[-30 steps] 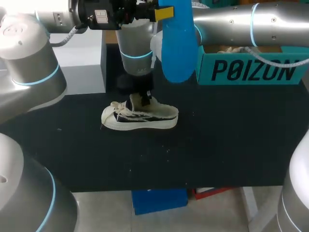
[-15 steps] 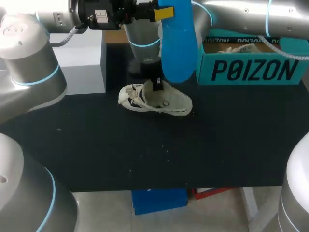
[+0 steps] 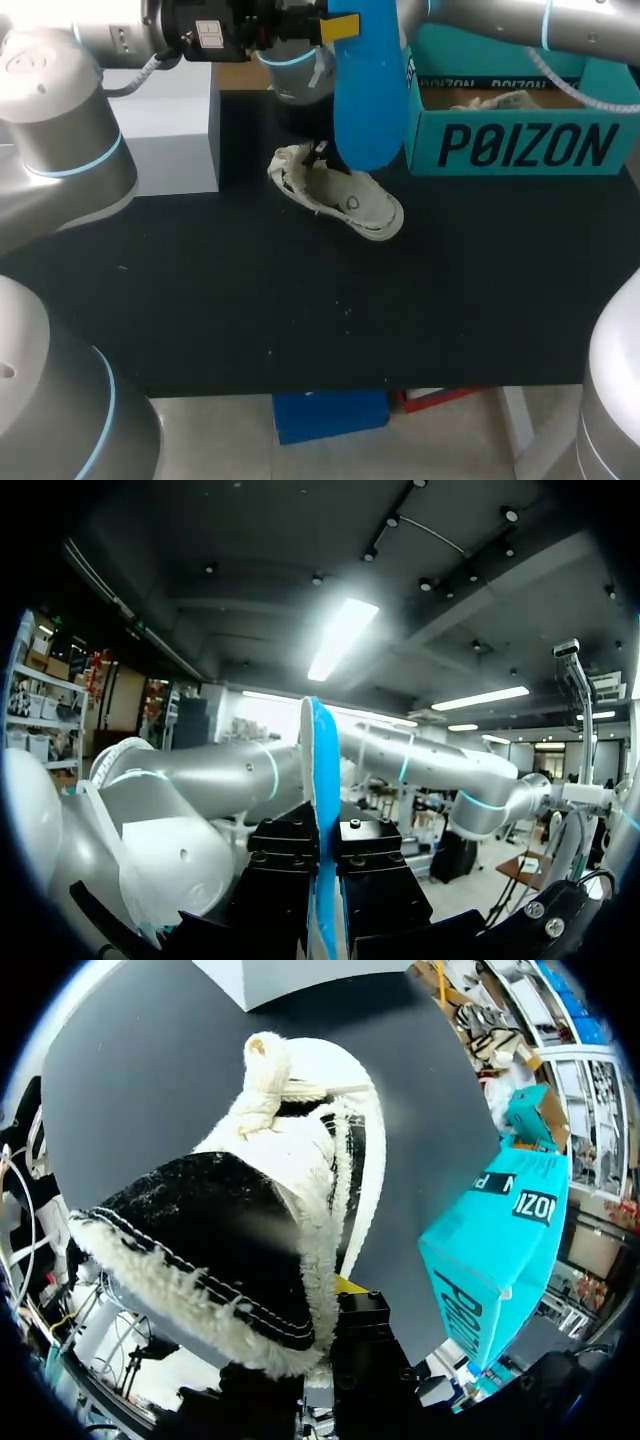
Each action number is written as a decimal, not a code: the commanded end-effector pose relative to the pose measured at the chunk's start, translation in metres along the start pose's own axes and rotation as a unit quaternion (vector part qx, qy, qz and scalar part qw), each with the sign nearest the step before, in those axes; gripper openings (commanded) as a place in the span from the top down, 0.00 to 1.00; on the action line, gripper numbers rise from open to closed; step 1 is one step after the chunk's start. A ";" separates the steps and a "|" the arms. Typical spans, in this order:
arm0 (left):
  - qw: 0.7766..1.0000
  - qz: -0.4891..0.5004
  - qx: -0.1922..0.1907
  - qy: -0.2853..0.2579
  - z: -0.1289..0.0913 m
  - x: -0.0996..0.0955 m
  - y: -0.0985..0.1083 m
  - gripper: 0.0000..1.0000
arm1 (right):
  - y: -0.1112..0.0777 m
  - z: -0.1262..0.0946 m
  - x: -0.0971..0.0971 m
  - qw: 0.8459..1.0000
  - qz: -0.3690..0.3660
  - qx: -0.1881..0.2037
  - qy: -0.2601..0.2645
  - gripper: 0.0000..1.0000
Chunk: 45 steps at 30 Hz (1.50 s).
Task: Take the shoe out of the shoebox, open the shoe tongue, remove and reinsert the insole, then place the shoe into the shoebox
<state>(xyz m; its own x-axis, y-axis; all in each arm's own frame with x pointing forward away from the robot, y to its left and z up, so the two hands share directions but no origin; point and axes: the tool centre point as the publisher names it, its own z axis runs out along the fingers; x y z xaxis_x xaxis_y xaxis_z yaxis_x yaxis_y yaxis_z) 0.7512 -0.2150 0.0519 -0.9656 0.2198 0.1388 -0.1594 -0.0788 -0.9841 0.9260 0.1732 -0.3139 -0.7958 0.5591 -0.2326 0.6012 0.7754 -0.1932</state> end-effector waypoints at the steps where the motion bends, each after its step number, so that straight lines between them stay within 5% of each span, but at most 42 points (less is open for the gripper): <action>1: 1.000 0.001 0.001 -0.002 0.001 0.000 0.001 1.00 | 0.005 -0.010 0.004 0.945 0.318 0.058 0.057 1.00; 10: 1.000 0.001 0.001 -0.002 0.001 0.000 0.001 1.00 | 0.005 -0.009 0.017 0.917 0.390 0.056 0.063 1.00; 23: 1.000 0.001 0.001 -0.002 0.001 0.000 0.001 1.00 | 0.007 0.024 0.033 0.901 0.419 0.058 0.098 1.00; 34: 1.000 0.001 0.001 -0.002 0.001 0.000 0.001 1.00 | 0.009 0.046 0.046 0.919 0.384 0.022 0.087 1.00; 45: 1.000 0.001 0.001 -0.002 0.001 0.000 0.001 1.00 | 0.001 0.061 0.045 0.919 0.384 0.001 0.086 1.00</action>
<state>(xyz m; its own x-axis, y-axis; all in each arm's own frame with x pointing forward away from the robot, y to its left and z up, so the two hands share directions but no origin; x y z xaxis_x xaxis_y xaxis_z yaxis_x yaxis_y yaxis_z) 0.7512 -0.2150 0.0519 -0.9656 0.2198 0.1388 -0.1594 -0.0789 -0.9840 0.9005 0.1871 -0.3797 -0.1385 0.9756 -0.1703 0.9897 0.1301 -0.0595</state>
